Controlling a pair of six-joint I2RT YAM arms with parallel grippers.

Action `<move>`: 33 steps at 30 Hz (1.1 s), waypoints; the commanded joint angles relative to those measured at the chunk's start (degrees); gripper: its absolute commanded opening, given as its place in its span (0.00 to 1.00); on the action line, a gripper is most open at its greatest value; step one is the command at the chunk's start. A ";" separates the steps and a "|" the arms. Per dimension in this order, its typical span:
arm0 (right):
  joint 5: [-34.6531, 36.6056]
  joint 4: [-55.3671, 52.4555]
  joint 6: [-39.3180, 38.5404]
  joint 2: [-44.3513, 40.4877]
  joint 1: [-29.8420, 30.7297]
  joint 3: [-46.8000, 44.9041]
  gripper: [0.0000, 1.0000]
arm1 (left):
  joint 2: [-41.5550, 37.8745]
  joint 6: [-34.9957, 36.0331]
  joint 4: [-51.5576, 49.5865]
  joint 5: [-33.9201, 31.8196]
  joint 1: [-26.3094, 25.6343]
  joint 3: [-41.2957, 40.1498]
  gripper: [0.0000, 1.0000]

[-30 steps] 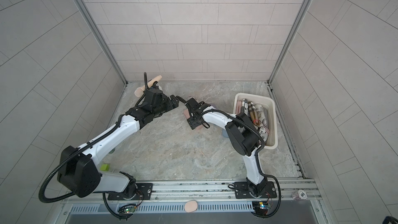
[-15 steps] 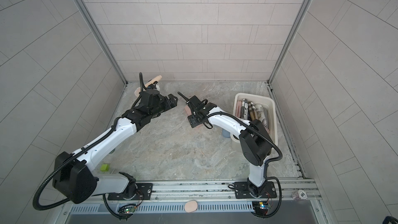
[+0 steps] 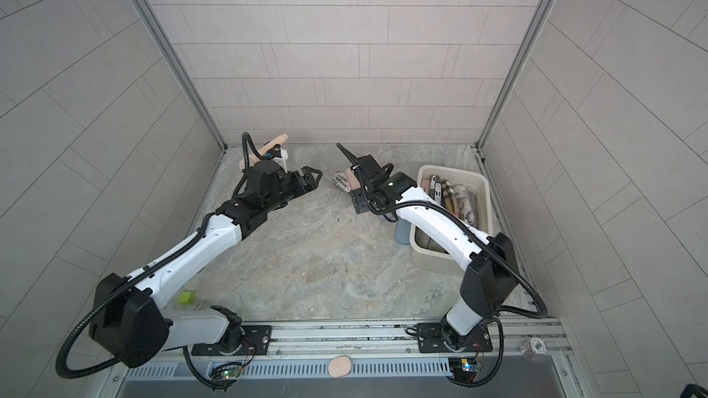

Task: Put the glasses cases into the storage boxes
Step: Pick up the glasses case at the center of the board, then place the glasses case in the storage box.

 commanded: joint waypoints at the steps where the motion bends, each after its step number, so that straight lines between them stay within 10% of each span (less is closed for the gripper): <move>1: 3.12 -3.10 -2.10 -7.01 -4.29 0.89 0.57 | 0.43 -1.41 5.17 4.49 -0.65 -0.69 0.90; 14: -5.63 -9.94 -1.87 -20.18 -38.83 -10.43 0.57 | 2.90 -2.28 5.48 7.37 -2.63 0.11 0.89; 25: -8.44 -10.60 -0.46 -16.20 -44.85 -11.72 0.56 | 3.22 -2.46 4.95 7.16 -2.62 0.23 0.89; 33: -7.17 -11.37 1.51 -22.77 -37.91 -16.44 0.56 | 3.09 -2.50 4.71 6.80 -2.64 0.12 0.89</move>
